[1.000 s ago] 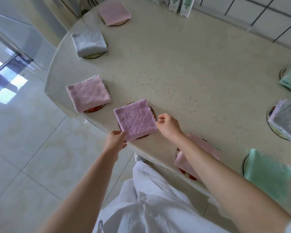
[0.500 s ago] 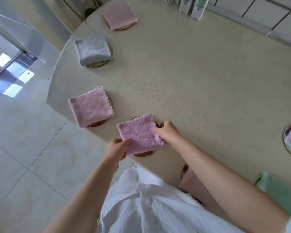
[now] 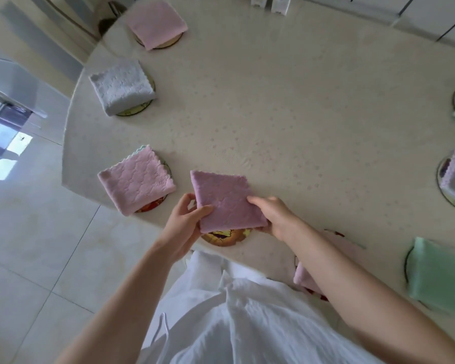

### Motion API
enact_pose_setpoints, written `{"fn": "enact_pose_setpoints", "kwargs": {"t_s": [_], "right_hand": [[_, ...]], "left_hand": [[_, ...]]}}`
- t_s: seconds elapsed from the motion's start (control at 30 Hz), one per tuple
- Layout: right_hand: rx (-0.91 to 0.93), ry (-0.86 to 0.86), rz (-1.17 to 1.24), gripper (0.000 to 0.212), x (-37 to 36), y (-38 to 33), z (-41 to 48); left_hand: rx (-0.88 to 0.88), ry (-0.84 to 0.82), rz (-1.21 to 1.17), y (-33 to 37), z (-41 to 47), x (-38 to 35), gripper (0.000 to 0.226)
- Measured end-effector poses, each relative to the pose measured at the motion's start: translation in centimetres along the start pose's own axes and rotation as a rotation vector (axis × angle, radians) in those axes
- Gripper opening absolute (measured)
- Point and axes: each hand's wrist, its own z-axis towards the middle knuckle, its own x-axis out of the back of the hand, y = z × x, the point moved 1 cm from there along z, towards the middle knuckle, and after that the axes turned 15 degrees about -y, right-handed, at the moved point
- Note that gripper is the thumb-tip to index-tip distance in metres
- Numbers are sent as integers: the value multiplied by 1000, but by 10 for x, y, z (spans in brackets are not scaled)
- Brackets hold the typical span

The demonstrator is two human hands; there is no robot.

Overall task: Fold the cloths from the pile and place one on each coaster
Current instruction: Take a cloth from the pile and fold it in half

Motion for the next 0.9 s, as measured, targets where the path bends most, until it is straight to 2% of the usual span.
{"fn": "enact_pose_setpoints", "kwargs": {"t_s": [0.07, 0.13, 0.27, 0.37, 0.6, 0.7, 0.83, 0.9], "right_hand": [[131, 50, 49, 4, 2, 3, -3], [177, 89, 6, 4, 3, 11, -7], [113, 149, -43, 13, -6, 38, -6], [98, 233, -92, 9, -11, 54, -1], [147, 453, -539, 24, -25, 55, -6], [215, 545, -690, 26, -32, 57, -8], [260, 757, -1035, 36, -50, 44, -16], [303, 750, -1075, 39, -64, 34, -14]], "left_hand": [[31, -31, 125, 5, 1, 7, 32], [50, -4, 304, 6, 5, 16, 28], [113, 164, 686, -3, 18, 36, 24], [162, 242, 883, -13, 24, 46, 27], [134, 334, 1027, -15, 23, 55, 18], [145, 316, 1013, -13, 21, 64, 15], [79, 307, 990, -6, 11, 87, 13], [27, 321, 946, 1, 4, 101, 14]]}}
